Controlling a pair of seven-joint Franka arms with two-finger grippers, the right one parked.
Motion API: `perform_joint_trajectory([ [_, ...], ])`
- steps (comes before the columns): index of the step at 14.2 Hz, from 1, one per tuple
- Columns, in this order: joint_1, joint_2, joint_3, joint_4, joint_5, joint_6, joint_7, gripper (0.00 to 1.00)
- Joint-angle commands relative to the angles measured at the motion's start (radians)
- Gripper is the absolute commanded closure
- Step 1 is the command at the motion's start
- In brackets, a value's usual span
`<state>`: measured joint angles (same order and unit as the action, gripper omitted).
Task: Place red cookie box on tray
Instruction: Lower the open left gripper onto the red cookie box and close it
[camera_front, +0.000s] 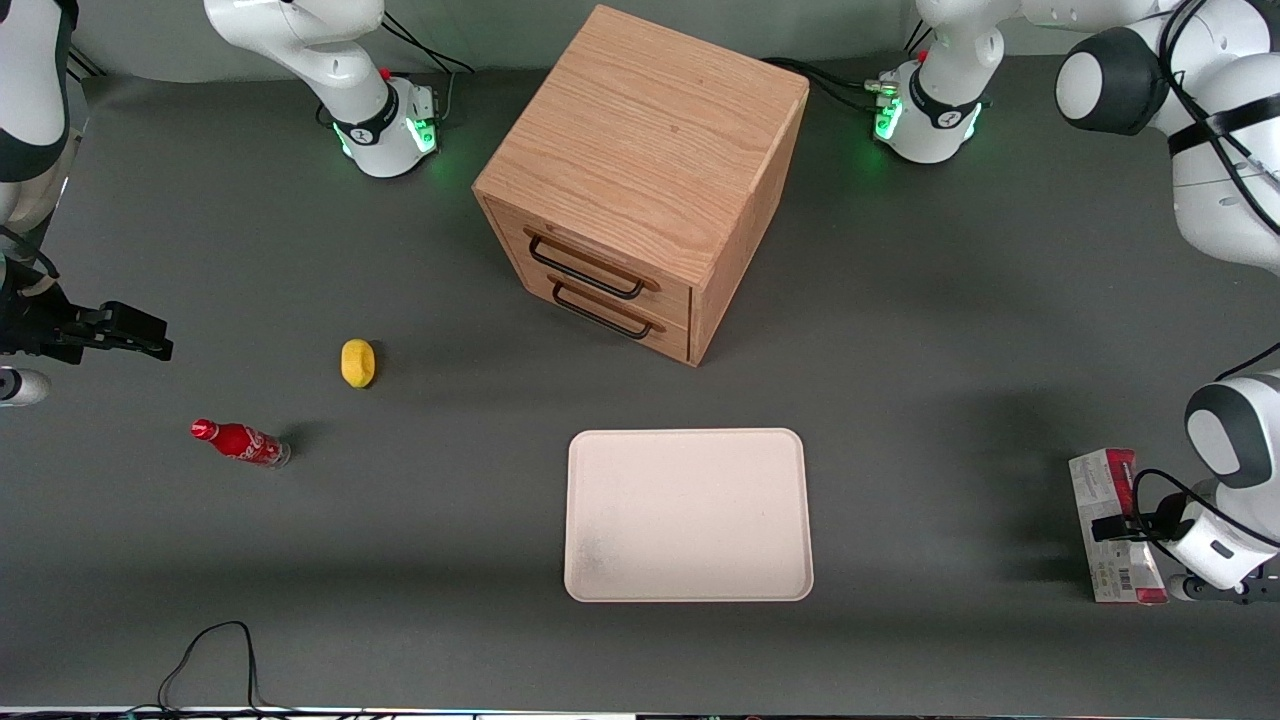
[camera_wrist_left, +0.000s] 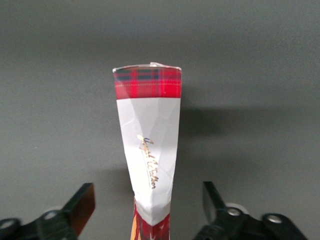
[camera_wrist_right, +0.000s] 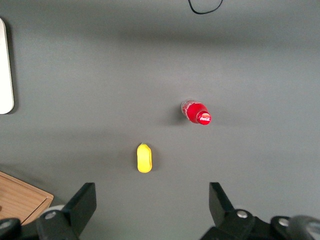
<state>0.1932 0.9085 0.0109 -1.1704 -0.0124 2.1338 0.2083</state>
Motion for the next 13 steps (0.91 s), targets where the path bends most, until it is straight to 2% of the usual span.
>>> perform_joint_trajectory([
  [1,-0.006,-0.017,0.004,-0.011,0.003,-0.008,0.002,0.51],
  [2,-0.009,-0.022,0.006,-0.014,0.003,-0.012,-0.001,0.72],
  [3,-0.011,-0.023,0.004,-0.024,0.002,-0.012,-0.003,0.89],
  [4,-0.009,-0.025,0.006,-0.029,0.003,-0.012,-0.001,1.0],
  [8,-0.009,-0.036,0.006,-0.028,0.005,-0.029,-0.001,1.0],
  [13,-0.009,-0.118,0.012,0.003,0.014,-0.177,0.003,1.0],
])
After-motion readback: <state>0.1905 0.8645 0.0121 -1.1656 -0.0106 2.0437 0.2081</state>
